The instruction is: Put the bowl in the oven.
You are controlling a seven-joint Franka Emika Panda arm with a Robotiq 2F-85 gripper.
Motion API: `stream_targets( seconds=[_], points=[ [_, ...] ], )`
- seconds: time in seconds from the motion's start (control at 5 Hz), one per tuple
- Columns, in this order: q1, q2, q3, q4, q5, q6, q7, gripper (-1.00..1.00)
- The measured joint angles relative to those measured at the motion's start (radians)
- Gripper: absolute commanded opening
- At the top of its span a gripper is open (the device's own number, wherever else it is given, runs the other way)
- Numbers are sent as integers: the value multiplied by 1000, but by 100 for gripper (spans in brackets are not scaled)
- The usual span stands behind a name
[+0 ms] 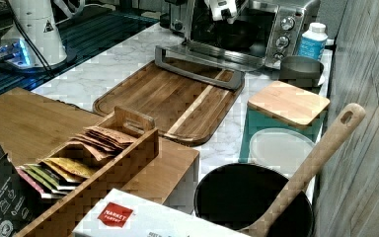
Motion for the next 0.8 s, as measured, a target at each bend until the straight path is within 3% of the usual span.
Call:
stream_targets(
  seconds=[0.8],
  points=[
    [1, -140, -109, 0, 13, 2, 54, 100]
  ],
)
